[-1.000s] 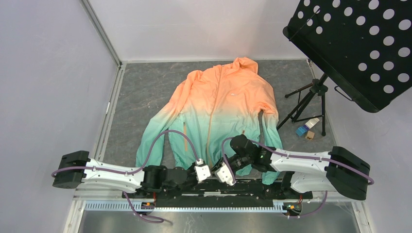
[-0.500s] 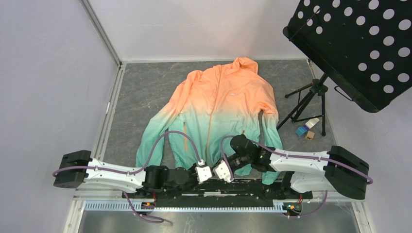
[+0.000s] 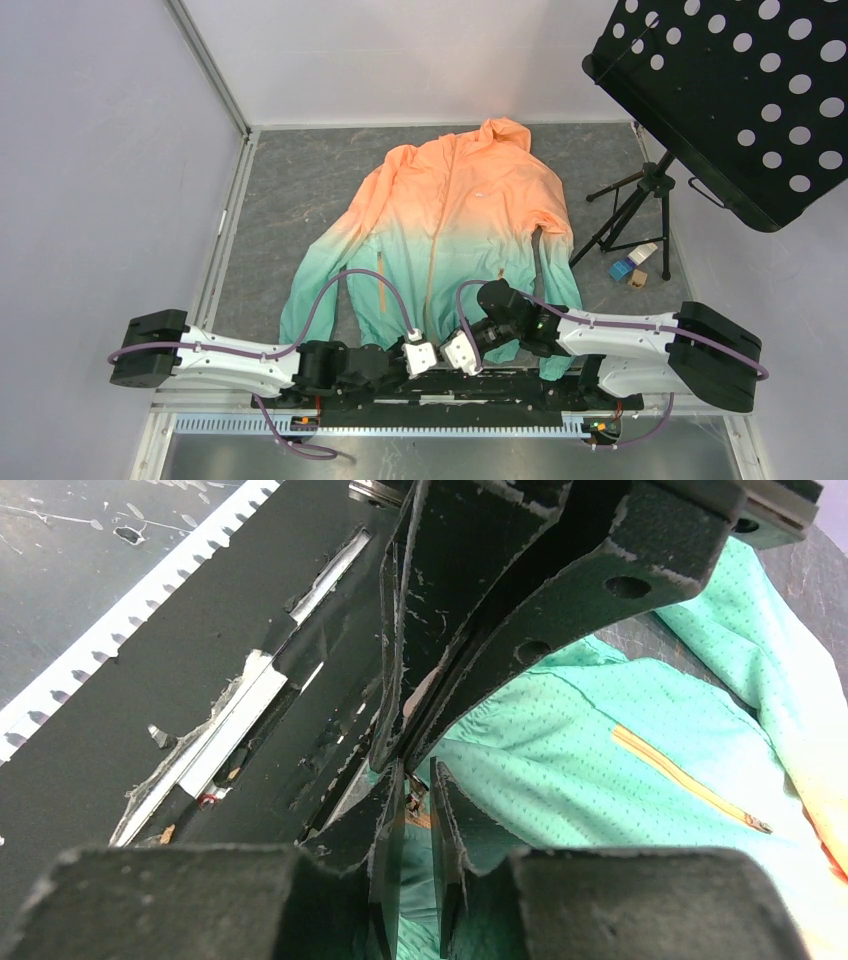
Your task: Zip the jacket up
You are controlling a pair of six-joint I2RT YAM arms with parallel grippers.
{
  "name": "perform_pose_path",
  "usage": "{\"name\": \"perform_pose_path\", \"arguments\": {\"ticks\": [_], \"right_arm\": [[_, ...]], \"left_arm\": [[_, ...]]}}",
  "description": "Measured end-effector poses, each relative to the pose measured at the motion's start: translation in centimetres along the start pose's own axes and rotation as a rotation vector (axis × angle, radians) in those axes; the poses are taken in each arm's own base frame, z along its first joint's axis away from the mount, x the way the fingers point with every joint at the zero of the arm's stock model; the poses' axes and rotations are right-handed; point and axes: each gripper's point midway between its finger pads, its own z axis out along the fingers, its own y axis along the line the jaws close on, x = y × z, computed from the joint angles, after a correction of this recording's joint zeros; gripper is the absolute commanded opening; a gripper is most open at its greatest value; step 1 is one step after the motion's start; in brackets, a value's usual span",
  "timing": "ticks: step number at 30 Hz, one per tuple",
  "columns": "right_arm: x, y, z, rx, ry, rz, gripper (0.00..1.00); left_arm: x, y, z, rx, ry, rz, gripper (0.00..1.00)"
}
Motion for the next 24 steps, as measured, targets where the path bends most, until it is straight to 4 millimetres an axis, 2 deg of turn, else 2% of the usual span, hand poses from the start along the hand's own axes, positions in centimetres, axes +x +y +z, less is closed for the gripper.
{"name": "perform_pose_path", "arguments": {"ticks": [17,21,23,24], "right_arm": [[0.82,0.28,0.30,-0.018,0.016,-0.033,0.19],[0.94,0.39,0.39,-0.025,0.016,-0.038,0.12],[0.96,0.41,0.40,-0.027,0.016,-0.040,0.02],[0.95,0.41,0.41,-0.027,0.015,-0.040,0.01]], "left_arm": [[0.37,-0.06,0.01,0.003,0.014,0.004,0.02],[0.46,-0.08,0.00,0.005,0.018,0.005,0.02],[0.47,-0.09,-0.01,0.005,0.018,0.005,0.02],[0.47,-0.08,-0.01,0.005,0.018,0.005,0.02]]}}
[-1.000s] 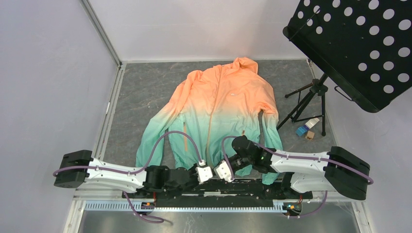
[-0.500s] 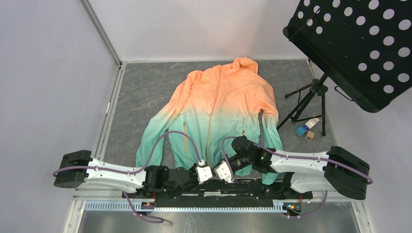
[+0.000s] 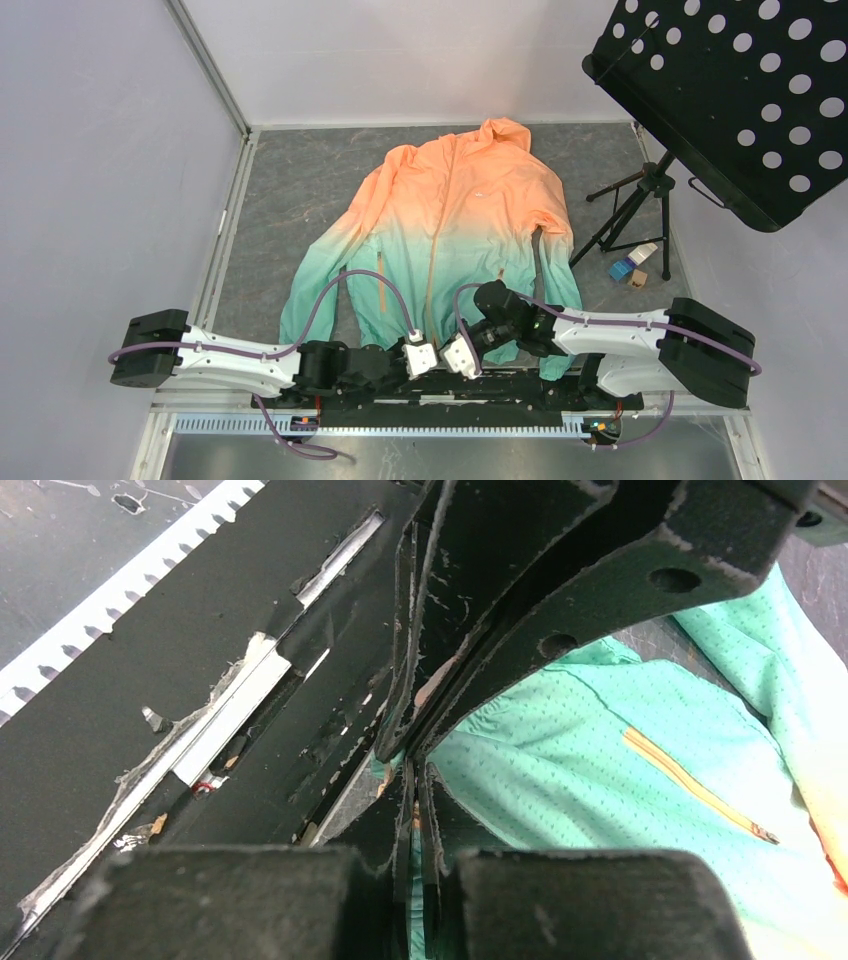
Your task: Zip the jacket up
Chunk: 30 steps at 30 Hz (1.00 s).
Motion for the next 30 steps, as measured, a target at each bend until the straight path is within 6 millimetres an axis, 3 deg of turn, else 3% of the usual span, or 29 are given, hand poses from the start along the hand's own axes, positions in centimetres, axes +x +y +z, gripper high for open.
{"name": "perform_pose_path", "arguments": {"ticks": [7,20,25,30], "right_arm": [[0.3,-0.6,-0.2,0.089,0.000,0.073,0.00],[2.9,-2.8,-0.9,0.418,0.045,0.581,0.00],[3.0,-3.3,-0.4,0.439,0.042,0.642,0.00],[3.2,-4.2,-0.9,0.508,0.036,0.668,0.00]], "left_arm": [[0.0,0.0,0.0,-0.002,0.000,0.001,0.02],[0.4,1.2,0.6,-0.090,0.048,0.025,0.02],[0.6,1.4,0.0,-0.137,0.066,0.069,0.02],[-0.8,1.2,-0.8,-0.160,0.039,0.086,0.02]]}}
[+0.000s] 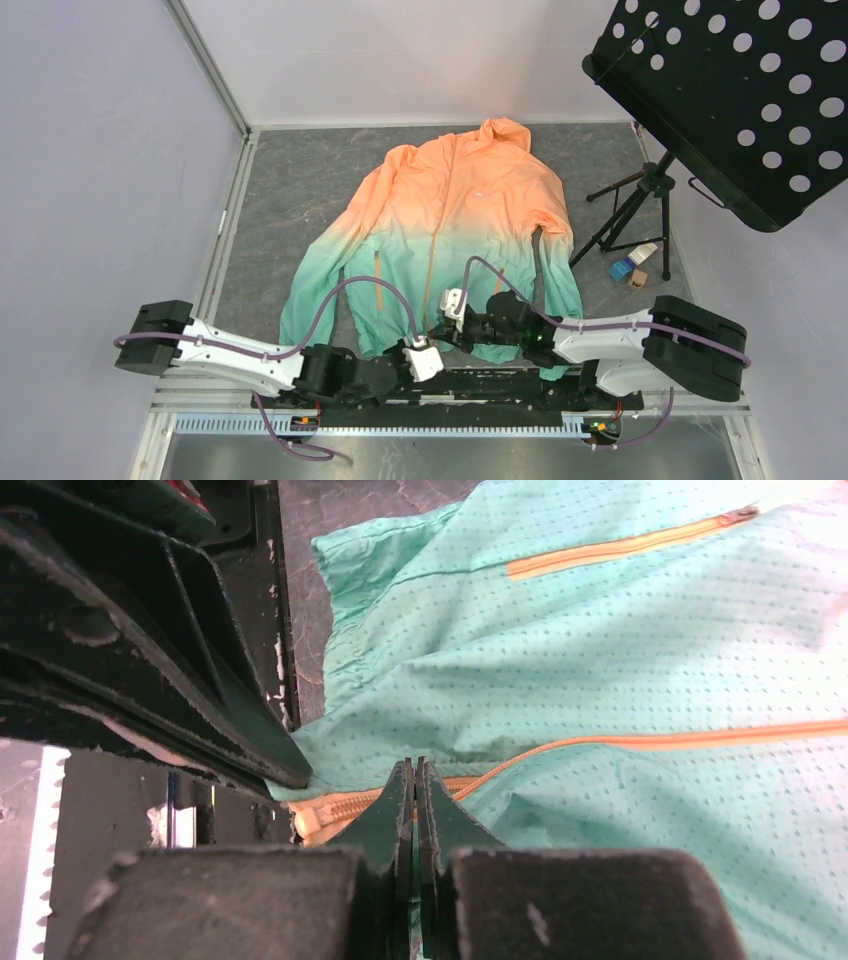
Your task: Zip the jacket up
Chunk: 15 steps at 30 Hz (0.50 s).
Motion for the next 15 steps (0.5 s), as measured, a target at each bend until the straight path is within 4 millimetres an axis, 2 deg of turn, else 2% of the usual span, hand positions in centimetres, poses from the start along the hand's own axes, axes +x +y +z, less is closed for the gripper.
{"name": "perform_pose_path", "arguments": {"ticks": [5,15], "right_arm": [[-0.4,-1.0,-1.1,0.095,-0.091,0.062,0.00],[-2.0,-5.9,-1.5,0.372,-0.189,0.067,0.00]], "left_arm": [[-0.6,-0.2,-0.2,-0.019,-0.015,-0.044,0.02],[-1.4,-1.3,0.3,-0.043,-0.006,-0.034,0.02]]}}
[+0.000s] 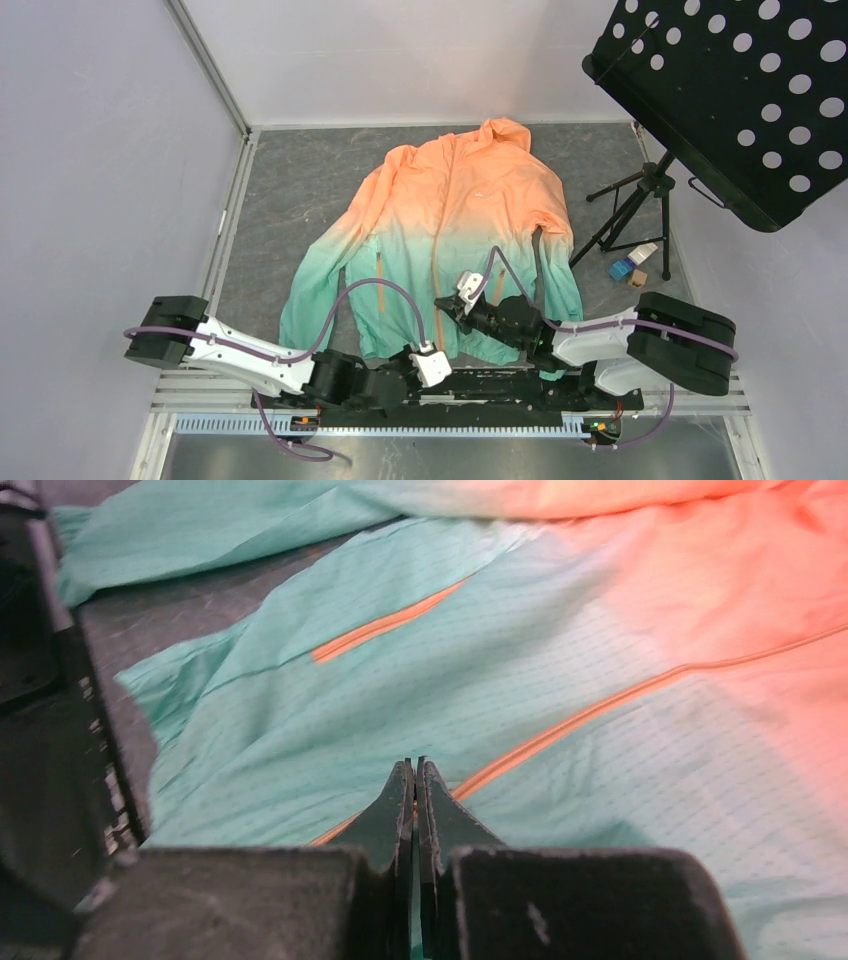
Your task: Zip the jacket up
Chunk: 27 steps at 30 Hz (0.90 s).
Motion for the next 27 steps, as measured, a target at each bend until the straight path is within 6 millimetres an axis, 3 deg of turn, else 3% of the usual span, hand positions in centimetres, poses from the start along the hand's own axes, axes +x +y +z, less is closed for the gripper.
{"name": "perform_pose_path", "arguments": {"ticks": [3,7,21,27], "right_arm": [[-1.2,-1.7,0.8,0.064,-0.017,-0.040,0.00],[-2.9,-5.5,2.4,0.164,-0.010,-0.087,0.00],[-4.8,-23.1,9.4,0.469,0.095,-0.260,0.00],[-6.3,-31.1,12.1,0.530,0.083,-0.298,0.00]], "left_arm": [[0.0,0.0,0.0,-0.010,-0.003,-0.018,0.02],[-0.4,0.0,-0.2,-0.014,-0.022,-0.052,0.02],[-0.4,1.3,-1.3,-0.051,-0.078,-0.232,0.02],[1.0,0.8,-0.8,-0.054,-0.029,-0.223,0.02]]}}
